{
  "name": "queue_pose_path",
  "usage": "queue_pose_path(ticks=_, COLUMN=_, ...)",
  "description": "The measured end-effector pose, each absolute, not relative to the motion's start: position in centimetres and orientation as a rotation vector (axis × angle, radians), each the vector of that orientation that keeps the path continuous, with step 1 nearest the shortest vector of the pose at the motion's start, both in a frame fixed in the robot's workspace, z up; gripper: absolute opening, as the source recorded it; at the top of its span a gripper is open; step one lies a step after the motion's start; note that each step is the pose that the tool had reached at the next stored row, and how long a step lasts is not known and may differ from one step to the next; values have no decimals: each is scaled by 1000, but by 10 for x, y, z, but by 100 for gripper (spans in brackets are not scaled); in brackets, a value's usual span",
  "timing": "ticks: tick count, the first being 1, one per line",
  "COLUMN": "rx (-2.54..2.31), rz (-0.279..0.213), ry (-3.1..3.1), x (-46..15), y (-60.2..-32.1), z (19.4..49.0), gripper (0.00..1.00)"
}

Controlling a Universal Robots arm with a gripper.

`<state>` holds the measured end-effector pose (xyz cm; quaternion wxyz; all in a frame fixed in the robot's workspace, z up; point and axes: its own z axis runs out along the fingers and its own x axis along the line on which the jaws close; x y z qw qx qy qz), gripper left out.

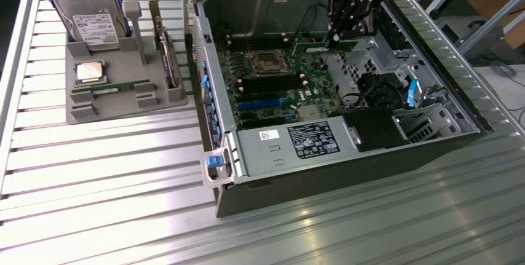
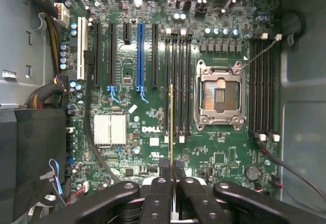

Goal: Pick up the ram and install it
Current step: 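Insert the ram into the slot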

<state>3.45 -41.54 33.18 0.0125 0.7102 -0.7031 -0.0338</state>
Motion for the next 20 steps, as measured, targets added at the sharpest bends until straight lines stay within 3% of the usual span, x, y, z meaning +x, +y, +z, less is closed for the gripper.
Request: queue_pose_path(ticks=20, rx=2213, rz=-105, ry=-2191, x=35, y=-416, z=326, gripper=13)
